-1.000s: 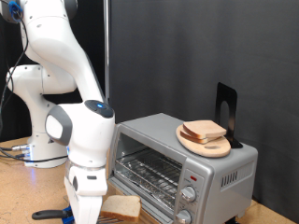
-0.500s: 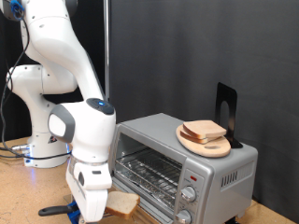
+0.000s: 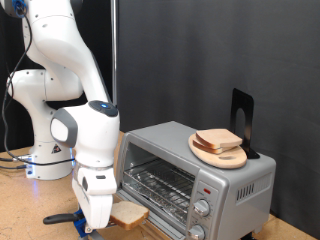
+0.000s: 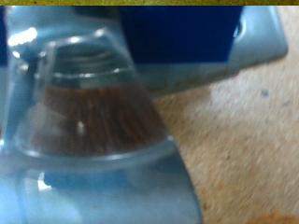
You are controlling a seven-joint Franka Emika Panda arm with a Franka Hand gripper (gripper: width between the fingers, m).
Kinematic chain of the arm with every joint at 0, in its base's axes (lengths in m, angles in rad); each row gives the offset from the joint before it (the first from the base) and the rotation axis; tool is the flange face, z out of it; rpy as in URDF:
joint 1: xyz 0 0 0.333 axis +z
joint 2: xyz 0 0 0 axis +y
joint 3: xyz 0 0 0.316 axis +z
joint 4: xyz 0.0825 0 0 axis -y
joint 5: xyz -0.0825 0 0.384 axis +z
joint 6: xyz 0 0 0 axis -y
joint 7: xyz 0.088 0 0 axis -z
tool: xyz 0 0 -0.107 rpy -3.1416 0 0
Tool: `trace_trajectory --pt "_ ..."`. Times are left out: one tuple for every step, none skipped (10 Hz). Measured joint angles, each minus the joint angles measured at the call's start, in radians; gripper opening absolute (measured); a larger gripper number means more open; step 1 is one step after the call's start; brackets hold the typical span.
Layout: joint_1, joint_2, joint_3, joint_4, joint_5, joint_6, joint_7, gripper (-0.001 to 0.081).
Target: Make a piece of toast with the oven
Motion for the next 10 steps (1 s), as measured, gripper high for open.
trace_trajectory --pt "0.001 0.000 0.000 -0.006 0.009 0.017 0.033 0.0491" --pt "0.001 0.000 0.000 -0.008 0.022 0.028 0.054 0.0491" --pt "0.001 0.000 0.000 -0.009 0.039 0.037 0.058 0.0491" --pt "-0.002 0.000 0.001 -0.011 0.058 0.046 0.053 0.0491" --pt "-0.012 0.000 0.005 -0.013 0.096 0.052 0.019 0.0491" --pt "-0.037 -0.002 0.019 -0.015 0.157 0.059 -0.049 0.0491" --pt "-0.069 -0.006 0.033 -0.016 0.221 0.061 -0.132 0.0491" --pt "-0.098 -0.014 0.039 -0.016 0.267 0.059 -0.201 0.0491" --pt "-0.118 -0.025 0.039 -0.016 0.292 0.047 -0.246 0.0491" --pt "-0.134 -0.035 0.038 -0.014 0.314 0.031 -0.268 0.0491"
